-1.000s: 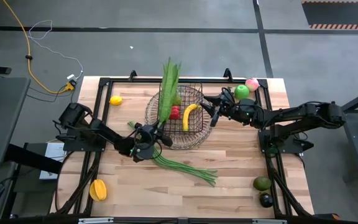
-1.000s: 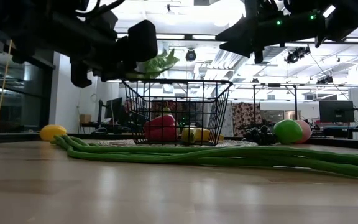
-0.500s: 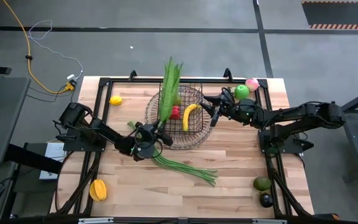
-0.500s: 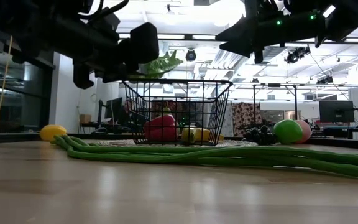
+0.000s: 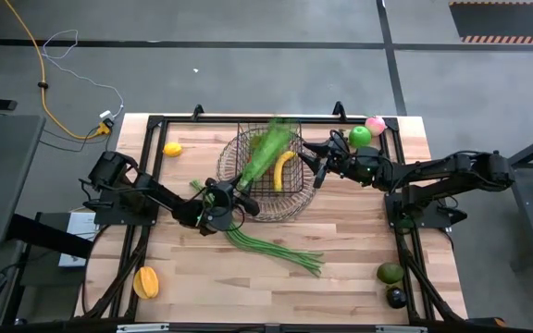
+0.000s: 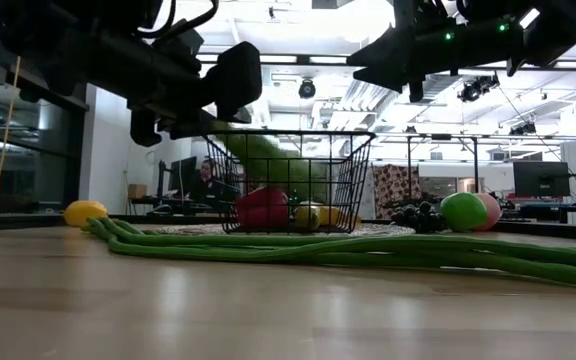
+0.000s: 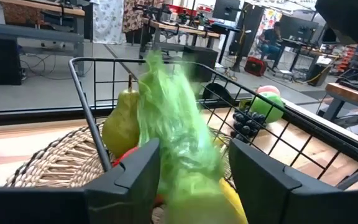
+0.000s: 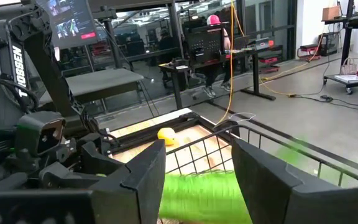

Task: Build produce basket
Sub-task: Put the green leaf lettuce into the black mesh basket, then put the green apple into the black mesh basket

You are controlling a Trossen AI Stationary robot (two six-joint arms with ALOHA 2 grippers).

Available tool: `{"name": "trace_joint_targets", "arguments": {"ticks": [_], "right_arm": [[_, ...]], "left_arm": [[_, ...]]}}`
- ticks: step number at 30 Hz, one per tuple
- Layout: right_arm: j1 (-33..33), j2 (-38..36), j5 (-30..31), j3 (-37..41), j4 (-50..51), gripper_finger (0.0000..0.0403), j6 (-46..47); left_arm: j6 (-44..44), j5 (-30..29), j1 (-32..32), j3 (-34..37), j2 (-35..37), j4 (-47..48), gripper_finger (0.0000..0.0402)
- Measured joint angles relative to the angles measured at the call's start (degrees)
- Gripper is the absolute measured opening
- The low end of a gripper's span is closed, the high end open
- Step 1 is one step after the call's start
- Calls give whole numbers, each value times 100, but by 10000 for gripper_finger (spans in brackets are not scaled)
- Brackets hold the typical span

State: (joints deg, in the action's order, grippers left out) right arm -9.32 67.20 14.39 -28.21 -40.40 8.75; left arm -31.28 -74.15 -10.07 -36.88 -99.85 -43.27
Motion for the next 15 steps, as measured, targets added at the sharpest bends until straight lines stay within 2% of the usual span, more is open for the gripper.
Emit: {"name": "trace_joint_targets", "arguments": {"ticks": [6,15], "right_arm": [[-2,0,0,0,1,177,0],[0,0,0,0,3,177,0]], "left_arm": [[132,-5,-2,0,0,6,198],[480,62,-7,8,215,-28,200]]}}
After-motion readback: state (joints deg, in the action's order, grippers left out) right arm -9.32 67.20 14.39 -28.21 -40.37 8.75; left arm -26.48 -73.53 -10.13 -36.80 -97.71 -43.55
